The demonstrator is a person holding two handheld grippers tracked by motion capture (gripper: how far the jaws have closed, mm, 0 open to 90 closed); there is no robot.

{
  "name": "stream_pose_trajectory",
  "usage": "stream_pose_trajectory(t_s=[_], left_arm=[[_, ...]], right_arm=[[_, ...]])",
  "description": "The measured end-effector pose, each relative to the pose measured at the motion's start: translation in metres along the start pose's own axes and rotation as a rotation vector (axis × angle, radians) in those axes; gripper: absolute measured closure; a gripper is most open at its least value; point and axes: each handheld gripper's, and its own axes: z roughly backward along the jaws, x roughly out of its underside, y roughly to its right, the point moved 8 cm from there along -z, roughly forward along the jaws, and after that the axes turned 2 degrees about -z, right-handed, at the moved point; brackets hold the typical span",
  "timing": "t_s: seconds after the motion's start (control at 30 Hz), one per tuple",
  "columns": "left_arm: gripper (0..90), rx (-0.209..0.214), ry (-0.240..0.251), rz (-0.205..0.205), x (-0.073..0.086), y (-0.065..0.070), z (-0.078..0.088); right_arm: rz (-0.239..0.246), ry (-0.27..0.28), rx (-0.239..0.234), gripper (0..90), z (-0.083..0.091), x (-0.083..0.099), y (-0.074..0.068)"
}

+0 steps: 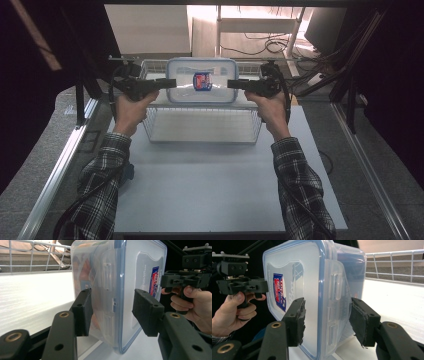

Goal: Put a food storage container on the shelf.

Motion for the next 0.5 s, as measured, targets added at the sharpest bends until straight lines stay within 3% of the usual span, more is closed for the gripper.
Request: stream_pose_trajectory(t_s=[0.23, 0.4, 0.5], left_arm=[[42.3, -0.025, -0.011, -0.011, 0.002, -0.001, -0.007], [39.8, -0.024, -0.034, 0.005, 0.007, -0.003, -0.012], [39.3, -0.038, -0.07, -0.012, 0.011, -0.004, -0.015]], right_arm=[[-0.005, 0.013, 0.021, 45.5, -0.003, -0.001, 0.002], [0.025, -0.01, 0.06, 42.3, -0.004, 0.001, 0.002], [0.027, -0.014, 0.063, 40.6, -0.005, 0.002, 0.003]])
